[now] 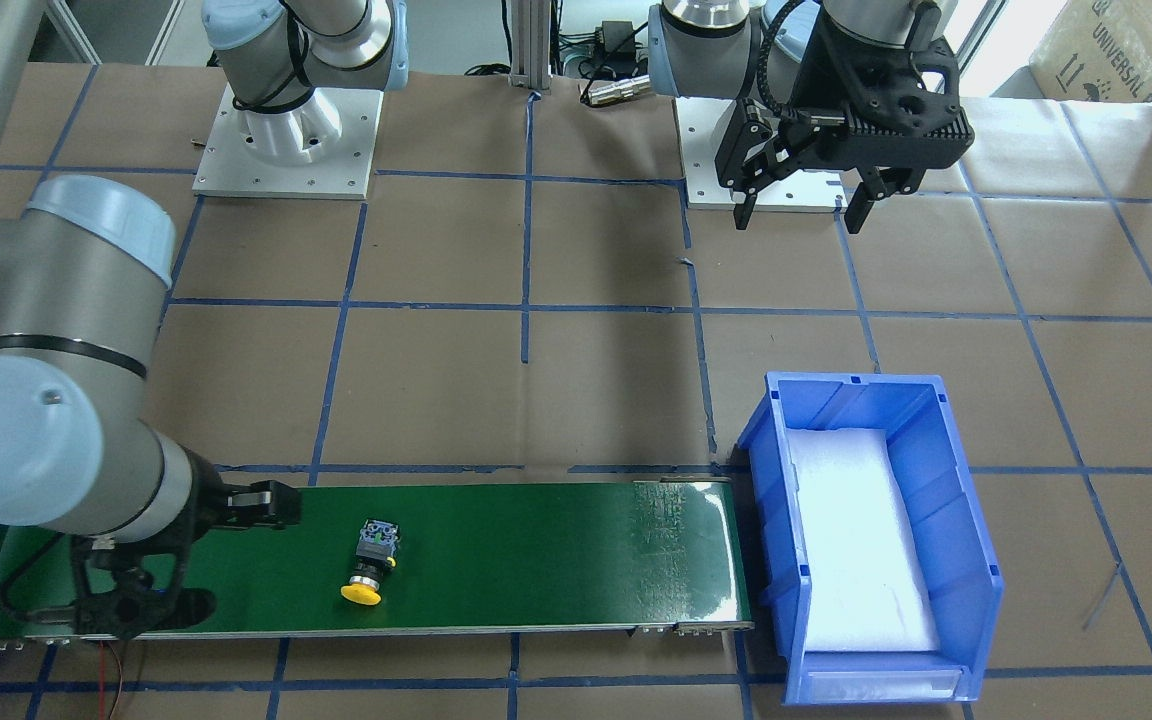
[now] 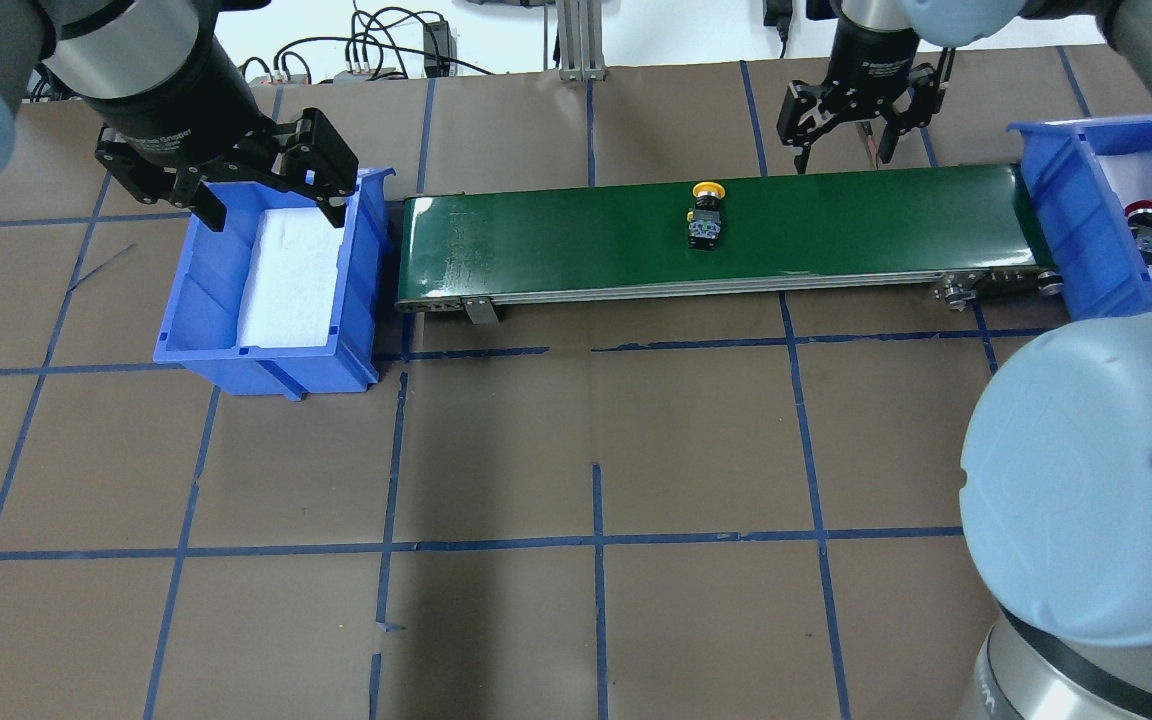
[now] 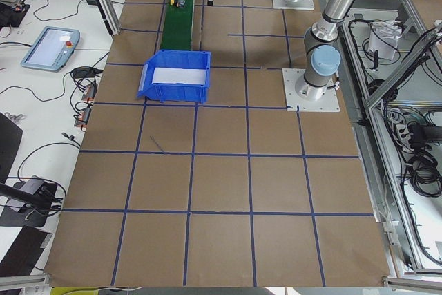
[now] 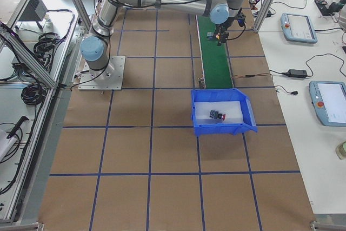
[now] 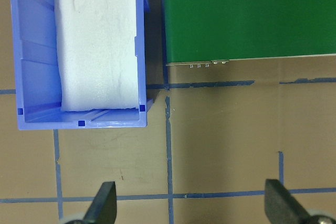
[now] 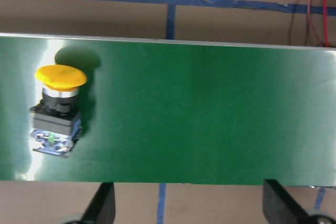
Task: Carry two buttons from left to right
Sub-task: 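Move the right gripper back over the belt and grasp the yellow button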
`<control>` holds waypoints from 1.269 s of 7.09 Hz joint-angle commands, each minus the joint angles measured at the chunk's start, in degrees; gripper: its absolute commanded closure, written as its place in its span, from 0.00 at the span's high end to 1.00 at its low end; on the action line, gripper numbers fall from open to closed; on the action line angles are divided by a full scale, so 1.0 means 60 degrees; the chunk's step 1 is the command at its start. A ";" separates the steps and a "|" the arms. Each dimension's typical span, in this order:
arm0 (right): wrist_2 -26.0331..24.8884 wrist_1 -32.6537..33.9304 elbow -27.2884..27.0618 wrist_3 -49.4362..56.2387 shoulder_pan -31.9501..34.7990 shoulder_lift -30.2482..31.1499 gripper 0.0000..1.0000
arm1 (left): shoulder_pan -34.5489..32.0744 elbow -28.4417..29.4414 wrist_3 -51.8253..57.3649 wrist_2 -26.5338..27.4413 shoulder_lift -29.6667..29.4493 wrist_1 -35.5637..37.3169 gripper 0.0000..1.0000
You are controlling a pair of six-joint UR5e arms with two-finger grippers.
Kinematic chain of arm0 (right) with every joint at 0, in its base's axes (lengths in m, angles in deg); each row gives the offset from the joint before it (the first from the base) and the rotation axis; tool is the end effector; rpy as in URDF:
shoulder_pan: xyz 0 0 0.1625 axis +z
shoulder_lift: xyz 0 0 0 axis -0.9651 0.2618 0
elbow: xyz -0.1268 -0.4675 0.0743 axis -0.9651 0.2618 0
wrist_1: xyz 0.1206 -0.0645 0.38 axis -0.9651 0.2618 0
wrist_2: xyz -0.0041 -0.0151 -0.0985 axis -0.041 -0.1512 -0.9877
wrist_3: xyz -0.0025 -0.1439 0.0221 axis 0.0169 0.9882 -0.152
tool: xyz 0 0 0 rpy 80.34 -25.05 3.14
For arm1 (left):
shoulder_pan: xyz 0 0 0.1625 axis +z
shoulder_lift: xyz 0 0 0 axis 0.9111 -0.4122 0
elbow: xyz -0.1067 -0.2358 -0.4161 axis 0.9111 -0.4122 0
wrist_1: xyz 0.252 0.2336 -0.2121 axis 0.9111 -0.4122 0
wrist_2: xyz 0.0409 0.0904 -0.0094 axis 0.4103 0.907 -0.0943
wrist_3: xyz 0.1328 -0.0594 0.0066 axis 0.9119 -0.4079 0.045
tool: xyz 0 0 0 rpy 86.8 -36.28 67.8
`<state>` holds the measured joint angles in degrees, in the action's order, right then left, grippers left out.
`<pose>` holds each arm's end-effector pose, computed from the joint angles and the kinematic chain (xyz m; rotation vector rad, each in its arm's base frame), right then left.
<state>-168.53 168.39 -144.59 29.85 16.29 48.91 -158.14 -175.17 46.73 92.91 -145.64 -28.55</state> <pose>0.1407 -0.7127 0.3500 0.0966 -3.0889 -0.2244 -0.1528 -0.4646 0.5519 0.0256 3.1359 -0.1434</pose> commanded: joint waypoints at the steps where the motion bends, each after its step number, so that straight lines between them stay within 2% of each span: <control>1: 0.0016 0.1166 -0.0730 -0.1212 0.0880 0.0033 1.00 | 0.0003 -0.0013 -0.0022 -0.0024 -0.0061 0.0010 1.00; 2: 0.0001 0.2479 -0.1286 -0.1302 0.1014 0.0063 1.00 | 0.0046 0.0001 -0.0007 -0.0039 -0.0003 0.0010 1.00; 3: -0.0028 0.3318 -0.1639 -0.1288 0.1000 0.0063 1.00 | 0.0047 0.0001 -0.0007 -0.0024 0.0041 -0.0005 1.00; 5: -0.0043 0.3356 -0.2224 -0.1274 0.0942 0.0063 1.00 | 0.0061 0.0002 0.0052 -0.0024 0.0012 -0.0005 1.00; 7: -0.0028 0.3356 -0.2375 -0.1317 0.0927 -0.0039 0.98 | 0.0061 -0.0057 0.0052 -0.0010 0.0070 -0.0005 1.00; 8: -0.0028 0.3356 -0.2375 -0.1332 0.0927 -0.0083 0.71 | 0.0061 -0.0043 0.0052 -0.0024 0.0041 0.0010 1.00; 9: -0.0043 0.3371 -0.2274 -0.1347 0.0927 -0.0083 0.38 | 0.0076 -0.0028 0.0066 -0.0010 0.0041 0.0010 1.00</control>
<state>-168.71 188.53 -158.62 21.92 21.86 48.56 -157.74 -175.38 47.06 92.81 -145.37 -28.53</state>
